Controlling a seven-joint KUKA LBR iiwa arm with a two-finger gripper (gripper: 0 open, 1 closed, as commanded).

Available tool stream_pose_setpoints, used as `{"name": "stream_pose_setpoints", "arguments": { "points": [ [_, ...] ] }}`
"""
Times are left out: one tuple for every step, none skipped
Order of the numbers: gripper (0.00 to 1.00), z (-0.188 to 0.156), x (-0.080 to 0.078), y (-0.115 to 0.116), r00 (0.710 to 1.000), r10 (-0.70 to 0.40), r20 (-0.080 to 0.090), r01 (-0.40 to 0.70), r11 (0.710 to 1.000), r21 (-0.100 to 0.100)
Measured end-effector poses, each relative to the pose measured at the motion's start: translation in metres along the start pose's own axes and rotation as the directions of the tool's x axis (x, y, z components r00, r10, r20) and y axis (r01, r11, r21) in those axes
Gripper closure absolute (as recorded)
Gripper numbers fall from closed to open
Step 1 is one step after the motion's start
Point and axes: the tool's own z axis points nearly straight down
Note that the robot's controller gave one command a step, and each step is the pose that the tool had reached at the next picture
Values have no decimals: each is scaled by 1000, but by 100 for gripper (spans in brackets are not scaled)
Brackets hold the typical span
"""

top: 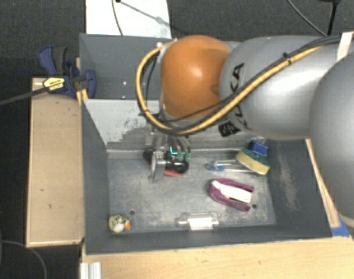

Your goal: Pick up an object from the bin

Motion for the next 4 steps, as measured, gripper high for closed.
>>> {"name": "stream_pose_setpoints", "arguments": {
  "points": [
    [0, 125, -24, -45, 977, 213, 21, -212, 977, -11],
    [0, 96, -26, -82, 960, 280, 12, -280, 960, -3],
    [0, 97, -22, -85, 909, 418, 8, -418, 909, -4],
    [0, 128, -15, -75, 869, 496, 6, -496, 869, -4]
  ]
}}
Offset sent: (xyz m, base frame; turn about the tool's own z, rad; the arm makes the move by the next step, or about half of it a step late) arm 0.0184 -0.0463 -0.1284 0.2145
